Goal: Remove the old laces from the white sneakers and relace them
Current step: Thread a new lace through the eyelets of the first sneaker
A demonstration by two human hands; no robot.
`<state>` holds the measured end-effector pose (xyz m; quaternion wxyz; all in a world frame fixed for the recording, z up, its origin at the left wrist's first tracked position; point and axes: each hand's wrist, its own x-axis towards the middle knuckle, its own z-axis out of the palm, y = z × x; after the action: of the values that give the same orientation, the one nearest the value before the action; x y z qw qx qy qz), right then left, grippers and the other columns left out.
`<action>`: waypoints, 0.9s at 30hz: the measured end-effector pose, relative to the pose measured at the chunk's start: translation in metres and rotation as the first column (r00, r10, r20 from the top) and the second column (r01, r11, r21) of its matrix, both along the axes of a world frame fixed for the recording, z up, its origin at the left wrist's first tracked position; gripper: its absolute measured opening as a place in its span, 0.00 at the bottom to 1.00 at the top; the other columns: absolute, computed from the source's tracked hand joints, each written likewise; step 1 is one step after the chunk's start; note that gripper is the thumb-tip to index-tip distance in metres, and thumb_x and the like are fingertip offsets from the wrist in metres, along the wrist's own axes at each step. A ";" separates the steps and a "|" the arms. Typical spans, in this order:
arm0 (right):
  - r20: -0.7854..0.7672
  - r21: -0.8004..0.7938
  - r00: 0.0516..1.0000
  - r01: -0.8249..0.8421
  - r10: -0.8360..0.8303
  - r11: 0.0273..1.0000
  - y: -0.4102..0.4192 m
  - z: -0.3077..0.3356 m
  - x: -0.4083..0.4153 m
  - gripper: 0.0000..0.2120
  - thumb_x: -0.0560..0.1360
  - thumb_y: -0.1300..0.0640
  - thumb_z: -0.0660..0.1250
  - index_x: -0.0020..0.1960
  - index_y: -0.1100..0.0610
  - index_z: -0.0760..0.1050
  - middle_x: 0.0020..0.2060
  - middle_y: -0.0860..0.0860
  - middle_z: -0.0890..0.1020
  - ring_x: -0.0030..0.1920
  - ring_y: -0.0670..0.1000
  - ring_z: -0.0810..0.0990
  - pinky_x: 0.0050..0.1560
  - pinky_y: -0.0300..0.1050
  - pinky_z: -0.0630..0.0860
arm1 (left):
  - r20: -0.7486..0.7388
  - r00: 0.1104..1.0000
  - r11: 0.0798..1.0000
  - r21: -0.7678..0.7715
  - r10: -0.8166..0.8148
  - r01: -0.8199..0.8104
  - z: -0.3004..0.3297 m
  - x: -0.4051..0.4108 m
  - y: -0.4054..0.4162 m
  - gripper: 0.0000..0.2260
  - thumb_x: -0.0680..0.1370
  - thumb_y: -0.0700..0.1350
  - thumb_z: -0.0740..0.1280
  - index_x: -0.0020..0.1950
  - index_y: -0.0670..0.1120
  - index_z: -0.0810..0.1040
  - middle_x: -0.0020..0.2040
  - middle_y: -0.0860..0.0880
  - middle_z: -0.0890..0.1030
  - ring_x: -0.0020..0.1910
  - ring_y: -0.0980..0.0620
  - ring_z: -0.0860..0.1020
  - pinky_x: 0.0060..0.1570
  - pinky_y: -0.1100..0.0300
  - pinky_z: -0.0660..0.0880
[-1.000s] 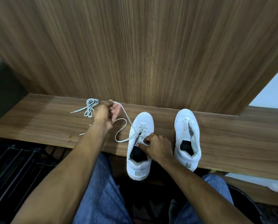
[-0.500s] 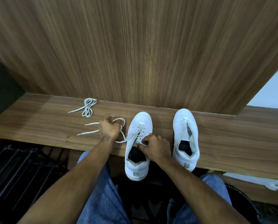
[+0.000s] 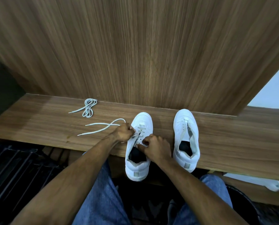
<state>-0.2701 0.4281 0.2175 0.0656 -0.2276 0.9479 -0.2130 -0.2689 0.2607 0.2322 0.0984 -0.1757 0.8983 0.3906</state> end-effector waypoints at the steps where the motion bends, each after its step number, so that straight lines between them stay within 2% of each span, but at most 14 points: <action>1: 0.012 -0.008 1.000 0.008 -0.008 1.000 0.000 0.000 0.000 0.16 0.72 0.38 0.67 0.44 0.51 0.79 0.48 0.48 0.82 0.50 0.55 0.80 0.44 0.44 0.70 | -0.039 0.998 0.995 0.090 0.042 -0.039 0.002 -0.001 0.002 0.12 0.80 0.37 0.61 0.37 0.45 0.70 0.39 0.47 0.76 0.37 0.51 0.75 0.36 0.63 0.72; 3: 0.055 -0.030 0.998 0.028 -0.026 0.999 0.001 0.001 -0.001 0.15 0.71 0.39 0.68 0.45 0.51 0.80 0.47 0.47 0.83 0.50 0.54 0.81 0.42 0.42 0.69 | -0.101 0.985 0.953 0.283 0.142 -0.109 0.007 -0.004 0.003 0.12 0.80 0.32 0.59 0.38 0.44 0.71 0.38 0.48 0.75 0.32 0.54 0.76 0.29 0.69 0.72; 5: 0.146 -0.068 0.988 0.061 -0.050 0.996 0.004 0.004 -0.004 0.13 0.70 0.41 0.70 0.47 0.49 0.82 0.46 0.46 0.84 0.49 0.52 0.81 0.43 0.41 0.70 | -0.152 0.969 0.917 0.378 0.195 -0.125 0.019 -0.007 0.001 0.10 0.79 0.32 0.60 0.41 0.43 0.74 0.35 0.47 0.76 0.30 0.54 0.75 0.25 0.68 0.70; 7: 0.268 -0.142 0.961 0.114 -0.073 0.983 0.005 0.007 -0.011 0.07 0.70 0.45 0.70 0.45 0.47 0.82 0.42 0.45 0.85 0.46 0.49 0.82 0.44 0.41 0.74 | -0.214 0.940 0.875 0.463 0.264 -0.140 0.035 -0.010 -0.001 0.09 0.79 0.33 0.61 0.43 0.43 0.76 0.33 0.47 0.77 0.28 0.55 0.75 0.25 0.65 0.69; 9: 0.400 -0.316 0.914 0.213 -0.074 0.924 0.005 0.011 -0.020 0.03 0.72 0.52 0.71 0.45 0.50 0.81 0.37 0.47 0.84 0.39 0.49 0.82 0.44 0.42 0.77 | -0.314 0.905 0.873 0.473 0.289 -0.114 0.053 -0.013 -0.002 0.07 0.79 0.33 0.62 0.45 0.44 0.76 0.34 0.48 0.77 0.28 0.59 0.75 0.29 0.67 0.71; 11: 0.522 -0.525 0.853 0.333 -0.013 0.783 0.003 0.022 -0.026 0.07 0.75 0.61 0.70 0.53 0.57 0.79 0.37 0.53 0.83 0.32 0.49 0.81 0.40 0.43 0.77 | -0.401 0.893 0.898 0.440 0.206 -0.010 0.069 -0.016 0.000 0.05 0.78 0.33 0.64 0.46 0.42 0.77 0.33 0.47 0.77 0.28 0.60 0.76 0.32 0.69 0.74; 13: 0.548 -0.659 0.832 0.366 0.086 0.657 0.000 0.040 -0.031 0.10 0.76 0.64 0.67 0.58 0.58 0.76 0.38 0.55 0.83 0.29 0.49 0.80 0.36 0.41 0.77 | -0.440 0.895 0.914 0.388 0.072 0.117 0.078 -0.016 0.004 0.04 0.78 0.33 0.65 0.48 0.40 0.77 0.32 0.46 0.76 0.27 0.60 0.75 0.32 0.68 0.74; 15: 0.505 -0.725 0.846 0.309 0.170 0.615 -0.005 0.057 -0.034 0.09 0.77 0.64 0.66 0.55 0.56 0.75 0.36 0.55 0.83 0.28 0.49 0.79 0.34 0.39 0.77 | -0.454 0.889 0.923 0.319 -0.051 0.216 0.080 -0.015 0.007 0.03 0.77 0.32 0.66 0.50 0.37 0.77 0.31 0.47 0.76 0.27 0.60 0.74 0.31 0.67 0.73; 17: 0.474 -0.726 0.857 0.249 0.204 0.641 -0.009 0.066 -0.035 0.05 0.77 0.65 0.65 0.50 0.58 0.77 0.35 0.55 0.82 0.28 0.50 0.79 0.32 0.38 0.76 | -0.461 0.880 0.930 0.263 -0.112 0.255 0.078 -0.015 0.011 0.04 0.77 0.33 0.66 0.50 0.35 0.78 0.31 0.47 0.76 0.28 0.61 0.74 0.31 0.67 0.72; 20: 0.537 -0.703 0.829 0.338 0.155 0.626 -0.006 0.066 -0.037 0.06 0.78 0.63 0.65 0.42 0.58 0.76 0.32 0.55 0.82 0.28 0.49 0.79 0.35 0.41 0.77 | -0.451 0.888 0.952 0.220 -0.093 0.211 0.069 -0.013 0.004 0.05 0.77 0.34 0.68 0.51 0.33 0.80 0.32 0.50 0.79 0.27 0.64 0.73 0.30 0.69 0.71; 22: 0.647 -0.674 0.756 0.507 0.099 0.537 0.002 0.062 -0.042 0.06 0.77 0.62 0.65 0.42 0.58 0.76 0.32 0.55 0.82 0.30 0.50 0.80 0.44 0.48 0.80 | -0.398 0.915 0.970 0.188 -0.069 0.155 0.056 -0.009 -0.010 0.05 0.76 0.36 0.69 0.50 0.36 0.82 0.29 0.57 0.80 0.25 0.64 0.72 0.30 0.70 0.69; 24: 0.741 -0.622 0.670 0.654 0.053 0.431 0.014 0.053 -0.048 0.05 0.77 0.64 0.64 0.43 0.59 0.75 0.33 0.56 0.82 0.32 0.52 0.81 0.48 0.53 0.80 | -0.348 0.936 0.993 0.093 -0.042 0.079 0.039 -0.003 -0.028 0.04 0.76 0.37 0.70 0.49 0.40 0.84 0.29 0.62 0.80 0.25 0.66 0.71 0.31 0.71 0.68; 25: 0.777 -0.591 0.628 0.708 0.037 0.386 0.019 0.047 -0.051 0.04 0.77 0.64 0.63 0.44 0.60 0.75 0.33 0.56 0.82 0.34 0.53 0.82 0.48 0.53 0.81 | -0.327 0.945 0.999 0.038 -0.015 0.030 0.031 -0.001 -0.038 0.03 0.75 0.38 0.71 0.47 0.41 0.84 0.31 0.61 0.81 0.27 0.66 0.72 0.32 0.71 0.68; 27: 0.832 -0.527 0.555 0.780 0.016 0.336 0.025 0.037 -0.053 0.04 0.78 0.64 0.62 0.45 0.61 0.74 0.34 0.56 0.82 0.35 0.53 0.82 0.45 0.51 0.82 | -0.276 0.959 0.996 -0.044 0.064 -0.079 0.017 0.002 -0.058 0.04 0.75 0.40 0.71 0.43 0.40 0.84 0.37 0.53 0.83 0.37 0.60 0.77 0.38 0.70 0.72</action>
<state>-0.3227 0.4531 0.2540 0.2434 0.1378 0.6073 -0.7436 -0.2670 0.2030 0.2497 -0.0460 -0.1549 0.9067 0.3897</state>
